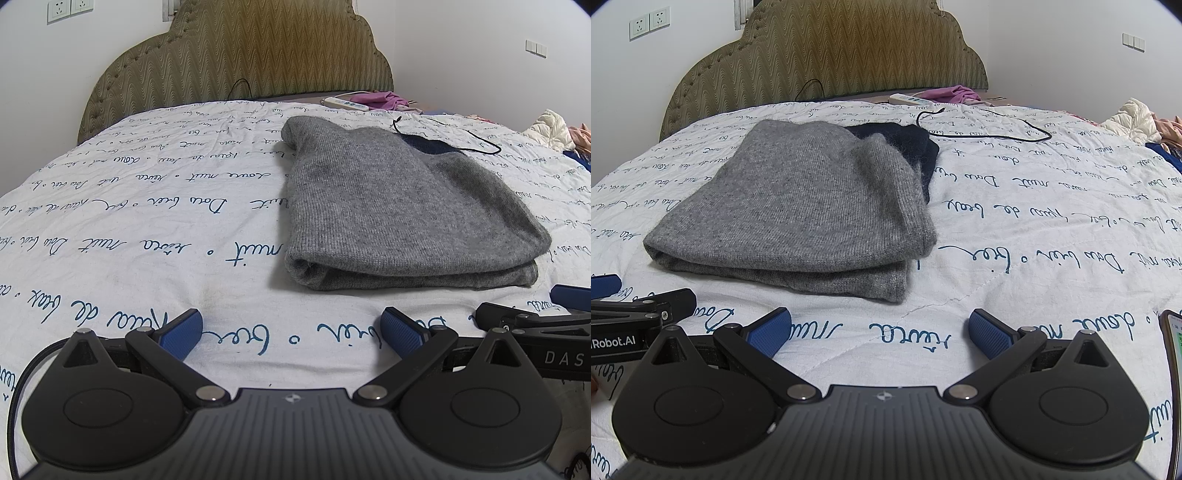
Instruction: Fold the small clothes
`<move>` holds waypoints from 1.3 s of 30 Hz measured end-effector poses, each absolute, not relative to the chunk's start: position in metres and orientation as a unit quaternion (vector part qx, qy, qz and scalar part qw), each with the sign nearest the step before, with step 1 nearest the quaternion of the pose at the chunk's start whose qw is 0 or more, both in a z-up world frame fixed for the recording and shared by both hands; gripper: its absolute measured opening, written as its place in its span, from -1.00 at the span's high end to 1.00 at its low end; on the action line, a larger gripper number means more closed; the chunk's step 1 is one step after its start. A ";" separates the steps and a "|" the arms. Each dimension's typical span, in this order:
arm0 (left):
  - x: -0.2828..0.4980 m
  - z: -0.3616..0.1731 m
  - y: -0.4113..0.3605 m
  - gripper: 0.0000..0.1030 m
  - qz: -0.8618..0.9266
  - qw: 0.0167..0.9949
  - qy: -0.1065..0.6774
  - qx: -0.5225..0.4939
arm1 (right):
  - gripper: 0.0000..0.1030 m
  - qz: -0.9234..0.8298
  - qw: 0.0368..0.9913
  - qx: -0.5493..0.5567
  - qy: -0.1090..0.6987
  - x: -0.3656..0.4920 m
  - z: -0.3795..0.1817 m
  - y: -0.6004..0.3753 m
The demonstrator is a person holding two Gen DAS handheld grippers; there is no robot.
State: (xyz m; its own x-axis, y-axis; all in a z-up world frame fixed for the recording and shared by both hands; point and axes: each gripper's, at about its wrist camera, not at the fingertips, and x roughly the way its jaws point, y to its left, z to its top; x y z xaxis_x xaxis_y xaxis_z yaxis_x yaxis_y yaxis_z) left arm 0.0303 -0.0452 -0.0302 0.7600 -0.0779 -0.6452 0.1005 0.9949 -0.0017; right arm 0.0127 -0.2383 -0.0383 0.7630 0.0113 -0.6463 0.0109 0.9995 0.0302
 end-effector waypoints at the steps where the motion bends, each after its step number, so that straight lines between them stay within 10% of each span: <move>1: 0.030 -0.030 -0.044 -1.00 -0.048 0.938 0.343 0.016 | -1.00 0.000 0.939 0.016 0.344 0.013 -0.038 -0.238; 39: 0.031 -0.030 -0.044 -1.00 -0.047 0.937 0.346 0.019 | -1.00 0.010 0.938 0.017 0.345 0.012 -0.036 -0.239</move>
